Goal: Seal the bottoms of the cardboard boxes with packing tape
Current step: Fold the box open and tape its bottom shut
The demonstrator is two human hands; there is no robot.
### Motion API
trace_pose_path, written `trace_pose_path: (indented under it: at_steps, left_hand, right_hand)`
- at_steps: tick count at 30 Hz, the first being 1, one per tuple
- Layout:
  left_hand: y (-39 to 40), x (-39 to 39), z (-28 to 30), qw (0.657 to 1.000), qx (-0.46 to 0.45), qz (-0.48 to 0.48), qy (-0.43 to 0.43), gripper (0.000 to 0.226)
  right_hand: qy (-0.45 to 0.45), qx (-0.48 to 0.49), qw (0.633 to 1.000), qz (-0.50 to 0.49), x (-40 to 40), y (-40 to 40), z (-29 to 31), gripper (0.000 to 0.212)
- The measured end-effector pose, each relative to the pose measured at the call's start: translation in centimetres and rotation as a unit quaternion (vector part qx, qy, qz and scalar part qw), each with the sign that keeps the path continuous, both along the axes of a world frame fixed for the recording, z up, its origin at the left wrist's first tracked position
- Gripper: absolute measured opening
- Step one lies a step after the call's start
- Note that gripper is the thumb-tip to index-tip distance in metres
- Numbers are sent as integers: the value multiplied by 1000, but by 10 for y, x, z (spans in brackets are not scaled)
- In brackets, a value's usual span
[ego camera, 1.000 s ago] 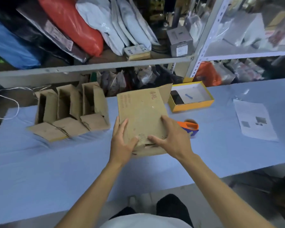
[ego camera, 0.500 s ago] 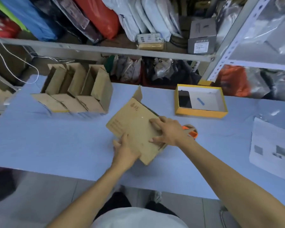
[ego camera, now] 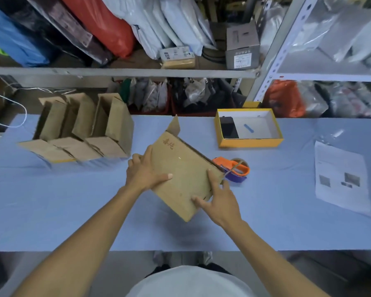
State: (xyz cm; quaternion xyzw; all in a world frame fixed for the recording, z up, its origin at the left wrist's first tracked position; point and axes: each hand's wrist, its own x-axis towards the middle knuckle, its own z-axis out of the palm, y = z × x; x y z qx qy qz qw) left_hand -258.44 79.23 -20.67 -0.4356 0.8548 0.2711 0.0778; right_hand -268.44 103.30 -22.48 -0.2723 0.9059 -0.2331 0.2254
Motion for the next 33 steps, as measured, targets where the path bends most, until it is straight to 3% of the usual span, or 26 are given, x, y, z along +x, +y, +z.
trace_pose_path:
  at_steps: [5, 11, 14, 17, 20, 22, 25, 28, 33]
  left_hand:
    - [-16, 46, -4, 999, 42, 3, 27, 103]
    - [-20, 87, -7, 1000, 3, -24, 20, 90]
    - [-10, 85, -17, 997, -78, -13, -23, 89]
    - [15, 53, -27, 985, -148, -78, -38, 83]
    - [47, 10, -38, 979, -173, -109, -24, 83]
    - [69, -11, -46, 977, -177, -116, -29, 81]
    - [83, -26, -48, 974, -197, -107, -26, 80]
    - [83, -26, -47, 970, -225, -95, 6, 79]
    - [87, -25, -42, 972, -217, -89, 16, 79]
  right_hand:
    - [-42, -54, 998, 6, 3, -36, 0, 98]
    - [-36, -43, 995, 85, -15, -65, 7, 94]
    - [-38, 9, 992, 120, -23, -74, 0, 88]
    - [-55, 0, 992, 115, -40, -65, -11, 70]
    - [63, -63, 996, 24, -77, -42, -20, 42]
    - [133, 9, 991, -16, -108, -23, -29, 34]
    - [112, 127, 985, 38, -142, -5, -49, 43]
    - [89, 156, 979, 96, -158, -1, -72, 62]
    - [119, 39, 975, 181, -163, 2, -84, 86]
